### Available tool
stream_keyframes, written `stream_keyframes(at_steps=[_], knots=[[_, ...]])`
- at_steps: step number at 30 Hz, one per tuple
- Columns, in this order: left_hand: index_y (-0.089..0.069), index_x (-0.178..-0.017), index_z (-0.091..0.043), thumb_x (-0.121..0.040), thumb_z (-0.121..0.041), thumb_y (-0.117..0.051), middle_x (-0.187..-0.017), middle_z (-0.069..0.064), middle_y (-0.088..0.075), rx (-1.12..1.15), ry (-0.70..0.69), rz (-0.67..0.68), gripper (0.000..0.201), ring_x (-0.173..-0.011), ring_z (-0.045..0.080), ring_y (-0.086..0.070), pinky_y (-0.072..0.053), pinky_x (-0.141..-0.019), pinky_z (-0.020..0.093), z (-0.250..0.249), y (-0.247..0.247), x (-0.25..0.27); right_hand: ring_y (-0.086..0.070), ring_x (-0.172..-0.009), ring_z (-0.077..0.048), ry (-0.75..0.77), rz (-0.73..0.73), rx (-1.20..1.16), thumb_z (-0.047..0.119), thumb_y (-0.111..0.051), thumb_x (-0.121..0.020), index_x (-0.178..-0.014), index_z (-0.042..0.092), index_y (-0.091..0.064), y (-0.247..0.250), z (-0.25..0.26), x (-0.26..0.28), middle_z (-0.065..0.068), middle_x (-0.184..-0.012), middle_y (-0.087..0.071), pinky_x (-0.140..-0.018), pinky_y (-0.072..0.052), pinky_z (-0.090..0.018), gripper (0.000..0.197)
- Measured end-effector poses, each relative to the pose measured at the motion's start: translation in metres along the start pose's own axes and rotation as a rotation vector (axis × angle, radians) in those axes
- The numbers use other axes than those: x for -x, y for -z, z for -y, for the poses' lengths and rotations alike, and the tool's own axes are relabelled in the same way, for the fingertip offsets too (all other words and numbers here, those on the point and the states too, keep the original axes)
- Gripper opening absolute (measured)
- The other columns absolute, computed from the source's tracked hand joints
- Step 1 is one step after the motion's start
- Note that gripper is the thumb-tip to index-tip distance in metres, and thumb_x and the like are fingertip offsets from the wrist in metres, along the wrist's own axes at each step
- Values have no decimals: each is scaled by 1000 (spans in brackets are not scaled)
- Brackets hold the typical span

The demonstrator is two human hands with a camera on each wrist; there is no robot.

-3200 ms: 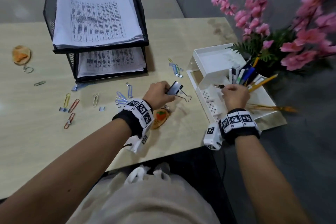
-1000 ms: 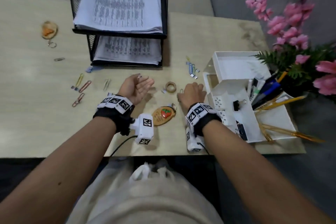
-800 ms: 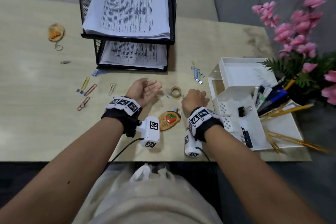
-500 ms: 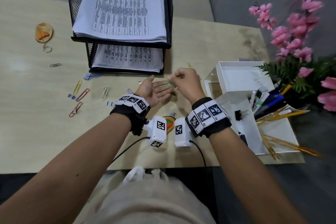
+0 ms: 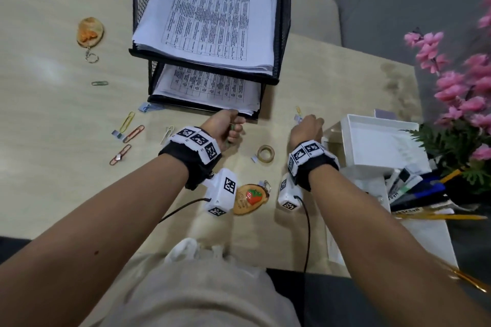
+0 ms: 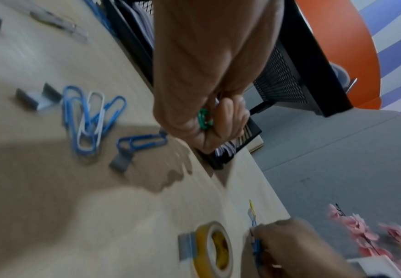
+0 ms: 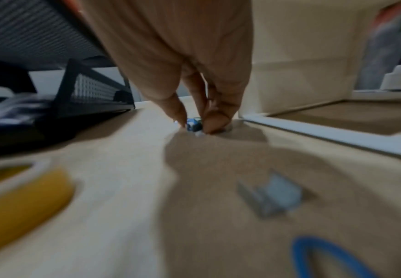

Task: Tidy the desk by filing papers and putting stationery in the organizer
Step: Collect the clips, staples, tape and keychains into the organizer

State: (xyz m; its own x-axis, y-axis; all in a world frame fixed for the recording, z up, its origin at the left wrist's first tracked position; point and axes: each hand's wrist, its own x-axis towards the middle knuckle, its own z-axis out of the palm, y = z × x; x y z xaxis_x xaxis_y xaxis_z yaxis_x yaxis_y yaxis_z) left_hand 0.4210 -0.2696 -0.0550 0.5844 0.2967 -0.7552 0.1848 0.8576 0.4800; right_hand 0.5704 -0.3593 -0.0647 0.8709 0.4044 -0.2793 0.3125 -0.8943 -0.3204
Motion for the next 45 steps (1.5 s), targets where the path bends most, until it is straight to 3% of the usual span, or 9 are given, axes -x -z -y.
stream_keyframes(at_steps=[5, 13, 17, 23, 28, 33, 37, 42, 45], knots=[[-39, -65, -16, -100, -27, -26, -30, -5, -35, 0, -10, -23, 39, -21, 3, -27, -18, -24, 9, 3, 5, 2, -55, -112, -38, -50, 16, 12, 5, -47, -91, -114, -3, -54, -6, -4, 12, -22, -126, -53, -86, -46, -39, 25], [-39, -66, -15, -99, -24, -28, -30, -7, -34, 9, -9, -28, 36, -22, 4, -26, -17, -27, 7, 22, -2, 1, -58, -106, -39, 228, -49, 305, -2, -44, -90, -105, -3, -57, 1, -18, 26, -23, -113, -61, -80, -47, -39, 20], [-45, -67, -12, -99, -23, -30, -31, -5, -44, 28, -41, -89, 37, -22, 6, -38, -27, -29, 6, 26, -3, -1, -60, -85, -35, 120, -36, -36, 5, -59, -81, -80, 2, -62, 13, -18, 24, -21, -84, -59, -66, -44, -35, 4], [-57, -81, -5, -101, -38, -24, -53, 9, -69, 149, -47, 16, 50, -45, 16, -67, -53, -45, 18, 33, -11, -6, -55, -60, -11, 273, 173, -446, 10, -66, -75, -60, 13, -67, 47, 11, 44, 2, -58, -60, -58, -47, -21, 15], [-51, -75, -9, -100, -28, -30, -54, 6, -53, 206, -61, -8, 37, -33, 10, -50, -43, -36, 14, 32, 4, -2, -67, -89, -36, 93, -5, -464, 6, -60, -78, -83, -2, -73, 46, 15, -15, -18, -80, -69, -85, -55, -43, 17], [-38, -64, -16, -100, -29, -27, -36, -5, -40, 214, -57, -19, 39, -28, 6, -36, -26, -29, 8, 26, 38, 6, -60, -107, -38, 54, 46, -149, 7, -55, -88, -97, -11, -62, 20, 16, -36, -27, -115, -63, -73, -45, -33, 21], [-35, -60, -20, -99, -41, -29, -34, -7, -34, 132, -90, -71, 45, -28, 5, -32, -23, -32, 7, 18, 54, 14, -55, -115, -36, 88, 78, 22, 6, -50, -92, -110, -10, -60, 5, 18, -32, -23, -124, -59, -92, -45, -36, 26], [-36, -62, -18, -101, -43, -21, -32, -7, -29, 121, -112, -73, 49, -24, 6, -27, -18, -28, 6, 17, 45, 20, -57, -110, -37, 73, 72, -112, 2, -46, -89, -82, -5, -55, 9, 9, -12, -26, -120, -59, -79, -44, -33, 13], [-37, -61, -17, -101, -43, -18, -31, -7, -29, 113, -101, -27, 51, -23, 5, -27, -18, -28, 6, 22, 34, 21, -62, -96, -39, 82, -11, -292, 1, -41, -85, -71, 2, -58, 18, -9, 9, -23, -94, -64, -77, -50, -39, 22]])
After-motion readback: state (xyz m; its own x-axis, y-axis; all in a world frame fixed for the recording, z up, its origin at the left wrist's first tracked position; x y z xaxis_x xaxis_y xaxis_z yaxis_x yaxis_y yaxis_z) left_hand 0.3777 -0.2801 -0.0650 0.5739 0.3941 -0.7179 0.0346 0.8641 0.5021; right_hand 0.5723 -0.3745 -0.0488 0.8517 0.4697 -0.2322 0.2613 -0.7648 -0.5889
